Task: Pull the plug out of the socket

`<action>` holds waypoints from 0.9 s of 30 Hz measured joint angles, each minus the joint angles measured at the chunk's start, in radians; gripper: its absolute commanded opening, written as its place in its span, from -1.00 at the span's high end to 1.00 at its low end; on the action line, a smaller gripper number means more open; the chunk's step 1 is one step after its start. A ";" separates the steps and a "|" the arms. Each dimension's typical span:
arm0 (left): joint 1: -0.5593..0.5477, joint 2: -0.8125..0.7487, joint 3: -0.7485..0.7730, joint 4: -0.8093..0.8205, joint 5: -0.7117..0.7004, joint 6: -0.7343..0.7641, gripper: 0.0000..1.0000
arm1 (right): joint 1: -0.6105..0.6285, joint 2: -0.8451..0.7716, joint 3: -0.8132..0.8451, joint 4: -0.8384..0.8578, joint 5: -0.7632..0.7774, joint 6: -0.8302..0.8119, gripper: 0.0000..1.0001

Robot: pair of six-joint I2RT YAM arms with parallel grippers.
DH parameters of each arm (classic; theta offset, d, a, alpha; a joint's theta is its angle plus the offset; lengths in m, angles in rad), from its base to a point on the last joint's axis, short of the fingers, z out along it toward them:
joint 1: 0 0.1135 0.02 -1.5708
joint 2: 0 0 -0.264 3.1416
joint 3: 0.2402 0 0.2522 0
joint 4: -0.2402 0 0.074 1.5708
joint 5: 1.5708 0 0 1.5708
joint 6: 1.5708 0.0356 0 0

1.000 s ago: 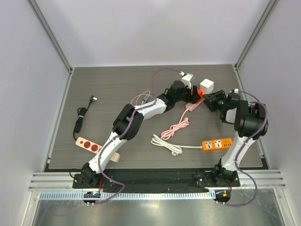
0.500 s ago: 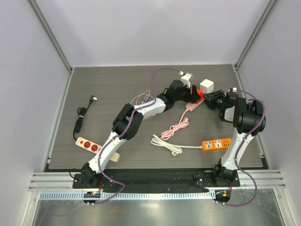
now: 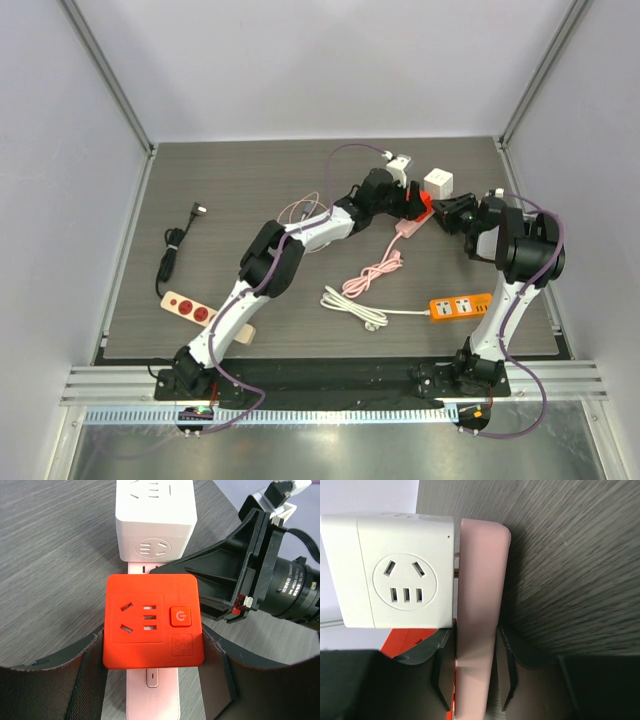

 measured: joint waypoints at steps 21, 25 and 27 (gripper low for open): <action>-0.019 -0.020 0.029 -0.122 -0.089 0.072 1.00 | -0.004 0.037 -0.014 0.089 -0.031 0.042 0.98; -0.007 -0.020 0.013 -0.091 -0.042 0.056 1.00 | -0.004 0.035 -0.016 0.089 -0.031 0.039 0.98; 0.010 -0.021 -0.014 -0.041 0.005 0.009 1.00 | -0.004 0.035 -0.016 0.089 -0.031 0.038 0.98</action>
